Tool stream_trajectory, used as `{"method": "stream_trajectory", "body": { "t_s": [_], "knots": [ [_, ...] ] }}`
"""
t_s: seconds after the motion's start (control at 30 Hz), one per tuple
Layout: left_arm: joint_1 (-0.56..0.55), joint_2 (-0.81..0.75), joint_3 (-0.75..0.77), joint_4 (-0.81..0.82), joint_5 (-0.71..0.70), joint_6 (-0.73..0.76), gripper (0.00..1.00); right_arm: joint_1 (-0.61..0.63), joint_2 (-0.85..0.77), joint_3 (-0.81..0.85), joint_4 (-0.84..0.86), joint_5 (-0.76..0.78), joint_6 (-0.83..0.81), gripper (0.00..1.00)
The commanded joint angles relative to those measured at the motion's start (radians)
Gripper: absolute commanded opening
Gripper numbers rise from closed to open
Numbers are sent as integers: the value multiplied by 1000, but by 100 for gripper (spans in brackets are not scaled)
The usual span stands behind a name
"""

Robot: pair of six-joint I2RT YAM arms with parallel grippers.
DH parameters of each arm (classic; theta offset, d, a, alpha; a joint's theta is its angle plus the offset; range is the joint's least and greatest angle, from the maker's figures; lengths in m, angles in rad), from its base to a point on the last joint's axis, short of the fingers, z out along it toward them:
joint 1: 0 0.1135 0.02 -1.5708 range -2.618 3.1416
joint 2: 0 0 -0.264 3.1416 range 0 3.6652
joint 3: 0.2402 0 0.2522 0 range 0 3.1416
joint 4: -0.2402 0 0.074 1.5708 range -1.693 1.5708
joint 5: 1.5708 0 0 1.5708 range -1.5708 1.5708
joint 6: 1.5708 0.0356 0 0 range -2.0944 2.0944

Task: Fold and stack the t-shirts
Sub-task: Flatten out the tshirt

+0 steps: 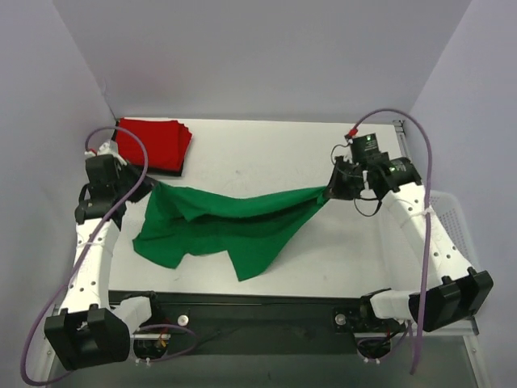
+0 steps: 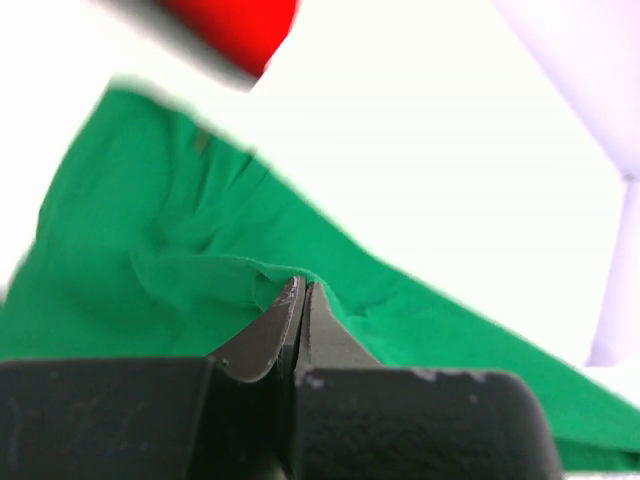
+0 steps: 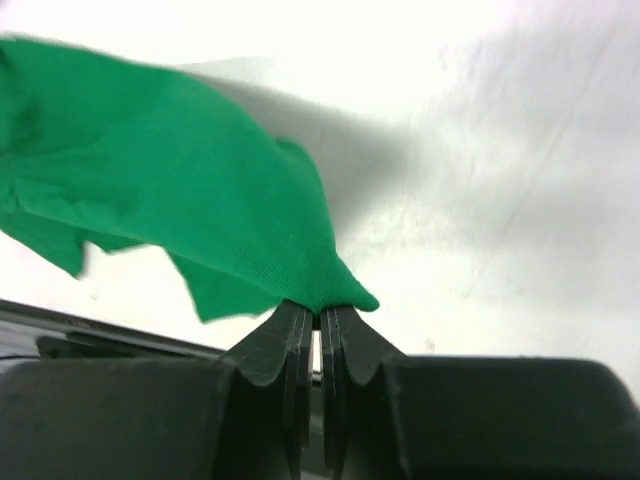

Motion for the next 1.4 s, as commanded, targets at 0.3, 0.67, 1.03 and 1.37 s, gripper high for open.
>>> {"method": "stream_trajectory", "body": {
  "t_s": [0.3, 0.67, 1.03, 1.37],
  "knots": [
    [-42, 97, 700, 106, -13, -70, 0, -81, 46, 736, -178, 26, -152, 0],
    [-42, -33, 927, 100, -128, -52, 0, -81, -104, 877, -138, 169, -225, 0],
    [-179, 218, 803, 281, 10, -107, 0, -130, 49, 770, -18, 168, -281, 0],
    [-240, 318, 929, 284, -4, -87, 0, -202, 140, 837, 0, 109, -291, 0]
  ]
}}
